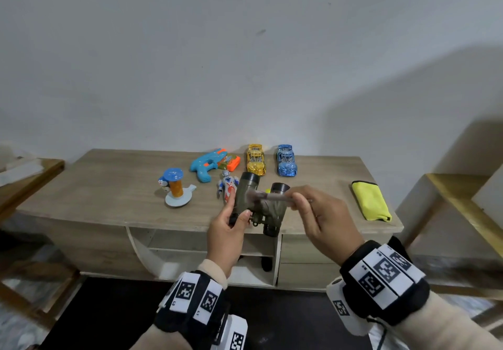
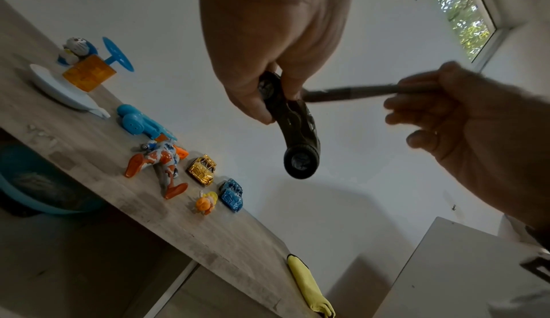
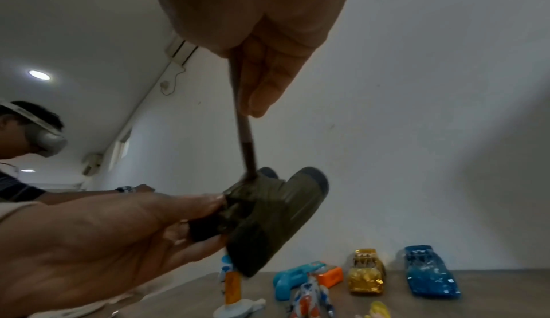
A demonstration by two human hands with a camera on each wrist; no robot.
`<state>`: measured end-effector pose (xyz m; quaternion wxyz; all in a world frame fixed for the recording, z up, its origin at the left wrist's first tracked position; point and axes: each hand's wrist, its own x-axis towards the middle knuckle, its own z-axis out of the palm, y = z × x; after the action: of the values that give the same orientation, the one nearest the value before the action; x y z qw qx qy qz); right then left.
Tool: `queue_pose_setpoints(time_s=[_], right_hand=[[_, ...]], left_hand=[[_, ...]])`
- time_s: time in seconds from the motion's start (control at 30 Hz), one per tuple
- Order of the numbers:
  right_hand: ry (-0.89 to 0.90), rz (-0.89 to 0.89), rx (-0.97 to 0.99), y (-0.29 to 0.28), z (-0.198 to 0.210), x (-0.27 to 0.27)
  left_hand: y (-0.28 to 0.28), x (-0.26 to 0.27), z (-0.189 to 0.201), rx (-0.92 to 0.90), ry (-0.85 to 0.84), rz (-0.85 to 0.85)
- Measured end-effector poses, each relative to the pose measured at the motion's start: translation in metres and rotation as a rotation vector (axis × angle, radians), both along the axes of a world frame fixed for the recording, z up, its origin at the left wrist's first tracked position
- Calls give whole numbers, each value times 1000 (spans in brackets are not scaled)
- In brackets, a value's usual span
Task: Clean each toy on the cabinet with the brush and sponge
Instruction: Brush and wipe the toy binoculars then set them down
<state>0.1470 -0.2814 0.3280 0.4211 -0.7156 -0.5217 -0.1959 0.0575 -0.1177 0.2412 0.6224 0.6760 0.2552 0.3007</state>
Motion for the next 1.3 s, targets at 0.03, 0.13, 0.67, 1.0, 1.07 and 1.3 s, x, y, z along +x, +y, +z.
queue_pose_setpoints(time_s=[0.03,0.13,0.67,1.0,1.07,1.3], right_hand=[[-15,-66,4,-1,-1,5],[-30,-196,76,-11,1,18],[267,-86,79,-15,-8,-12],[93,-104,68,12,6,-42],[21,20,-29,26,4,-61],[-164,-334,4,31,4,-36]], left_hand=[[1,-1,-1,-17,-11,0],[2,-6,-2,-79,-50,14],[28,-20,-5,-434,-102,-43],[33,-27,-10,-76,76,-81],[30,-28,-7,-21,93,-91],[48,-42,-10,43,106,-104]])
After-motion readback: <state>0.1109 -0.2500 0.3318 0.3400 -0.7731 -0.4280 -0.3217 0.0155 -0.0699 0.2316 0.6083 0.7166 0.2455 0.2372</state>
